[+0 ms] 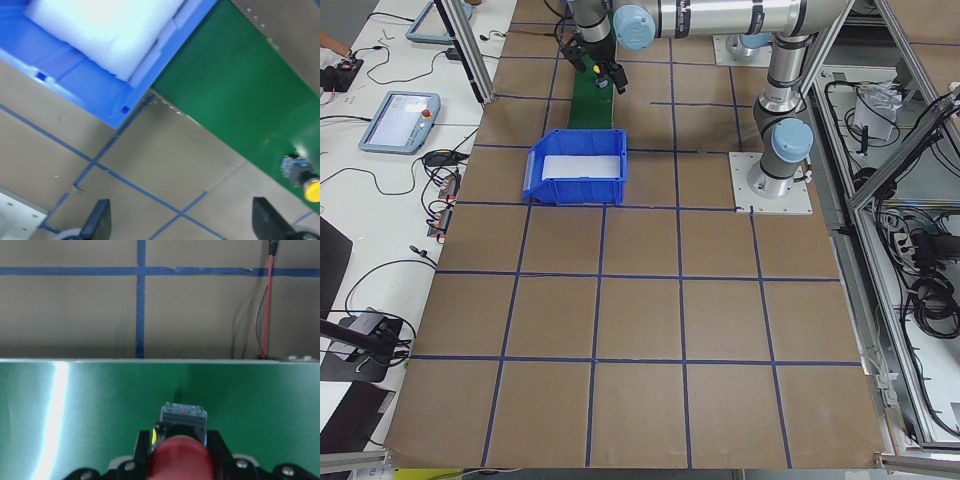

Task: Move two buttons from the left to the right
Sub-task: 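Carry the red button with the right gripper into the far blue bin, then release the red button in the bin and raise the right gripper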

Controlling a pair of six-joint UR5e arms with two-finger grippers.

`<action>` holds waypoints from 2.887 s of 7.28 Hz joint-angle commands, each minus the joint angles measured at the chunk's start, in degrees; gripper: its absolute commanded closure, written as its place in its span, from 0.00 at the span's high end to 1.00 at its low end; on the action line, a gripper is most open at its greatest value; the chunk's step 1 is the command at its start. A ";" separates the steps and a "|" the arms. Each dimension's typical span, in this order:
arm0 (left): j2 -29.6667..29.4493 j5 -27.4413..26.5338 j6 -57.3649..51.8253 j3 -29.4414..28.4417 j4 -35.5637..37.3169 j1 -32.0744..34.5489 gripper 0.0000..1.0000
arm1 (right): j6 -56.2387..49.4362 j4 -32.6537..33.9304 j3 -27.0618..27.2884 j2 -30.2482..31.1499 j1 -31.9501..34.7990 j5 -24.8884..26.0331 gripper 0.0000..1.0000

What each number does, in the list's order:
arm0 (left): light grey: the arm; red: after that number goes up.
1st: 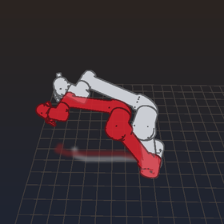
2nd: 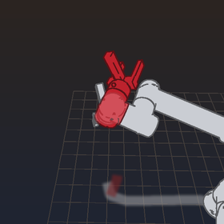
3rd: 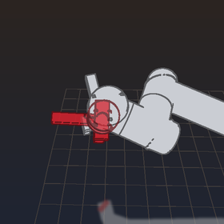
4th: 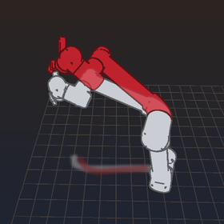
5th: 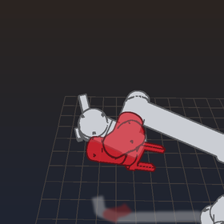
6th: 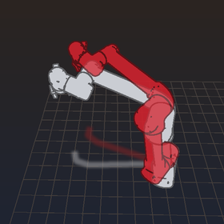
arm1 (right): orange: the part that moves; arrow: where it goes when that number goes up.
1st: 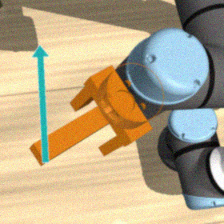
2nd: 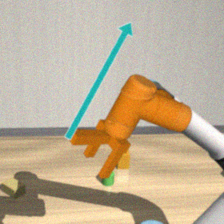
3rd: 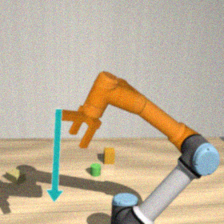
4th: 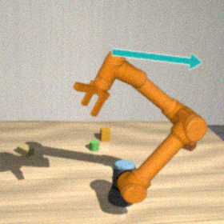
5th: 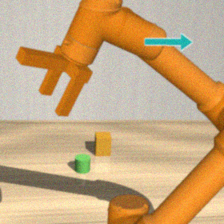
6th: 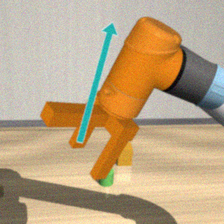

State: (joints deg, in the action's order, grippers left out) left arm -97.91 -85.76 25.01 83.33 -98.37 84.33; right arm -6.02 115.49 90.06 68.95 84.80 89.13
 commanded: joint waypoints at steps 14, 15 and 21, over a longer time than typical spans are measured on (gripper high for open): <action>6.66 -0.81 -26.51 -1.42 1.55 4.79 1.00 | -121.30 -4.93 -8.43 -7.51 -34.35 -2.65 0.14; 6.86 -4.38 -26.59 -2.02 -1.18 4.53 1.00 | -123.25 -4.31 -7.36 -7.52 -35.74 -2.12 0.16; 4.22 -5.82 -23.09 -4.50 -4.72 4.62 1.00 | -126.96 -1.56 -8.49 -10.51 -37.16 -2.56 0.99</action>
State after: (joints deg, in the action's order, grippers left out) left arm -94.20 -91.66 0.43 78.24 -102.98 88.90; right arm -132.93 115.50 81.77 57.93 47.67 86.75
